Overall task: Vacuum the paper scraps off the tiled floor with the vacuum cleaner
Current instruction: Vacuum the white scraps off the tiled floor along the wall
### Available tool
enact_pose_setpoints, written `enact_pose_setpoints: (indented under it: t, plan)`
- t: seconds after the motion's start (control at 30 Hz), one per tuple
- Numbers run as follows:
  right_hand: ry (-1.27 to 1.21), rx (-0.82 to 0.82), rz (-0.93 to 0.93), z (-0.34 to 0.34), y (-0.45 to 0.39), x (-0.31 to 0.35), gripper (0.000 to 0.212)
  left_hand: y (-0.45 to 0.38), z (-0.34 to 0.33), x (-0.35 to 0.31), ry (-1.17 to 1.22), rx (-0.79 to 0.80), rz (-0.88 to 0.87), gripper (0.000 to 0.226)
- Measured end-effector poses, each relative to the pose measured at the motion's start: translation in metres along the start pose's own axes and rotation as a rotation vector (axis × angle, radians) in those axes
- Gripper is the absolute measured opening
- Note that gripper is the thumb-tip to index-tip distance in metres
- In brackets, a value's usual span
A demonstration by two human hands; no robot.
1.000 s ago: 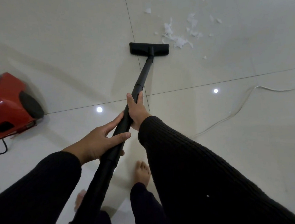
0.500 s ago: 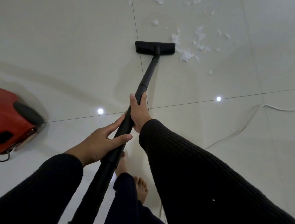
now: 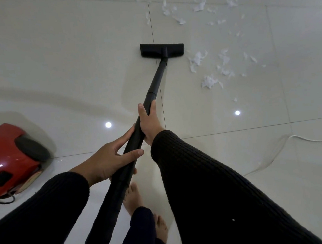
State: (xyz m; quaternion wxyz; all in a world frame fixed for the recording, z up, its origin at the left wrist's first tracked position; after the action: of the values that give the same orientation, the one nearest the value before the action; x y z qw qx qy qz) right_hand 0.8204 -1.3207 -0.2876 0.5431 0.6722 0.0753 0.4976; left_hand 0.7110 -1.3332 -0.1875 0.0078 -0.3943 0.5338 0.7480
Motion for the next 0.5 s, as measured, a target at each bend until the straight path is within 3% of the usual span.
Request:
enact_pose_setpoints:
  t: [0.5]
  plan:
    - [0.035, 0.055, -0.001, -0.029, -0.054, 0.099, 0.069, -0.053, 0.050, -0.086, 0.032, -0.032, 0.028, 0.067]
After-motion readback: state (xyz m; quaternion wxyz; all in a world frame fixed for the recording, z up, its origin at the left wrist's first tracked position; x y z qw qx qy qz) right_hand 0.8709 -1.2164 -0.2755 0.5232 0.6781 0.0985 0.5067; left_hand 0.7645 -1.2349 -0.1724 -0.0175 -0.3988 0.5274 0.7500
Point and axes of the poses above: each hand's wrist, its own y-axis away from the middle knuckle, its own z-axis out of the back of the hand, x = y × z, the point moved 10 cm from there along -y, towards the middle knuckle, and after that the axes turned 9 degrees about -x, right-handed, at the moved point
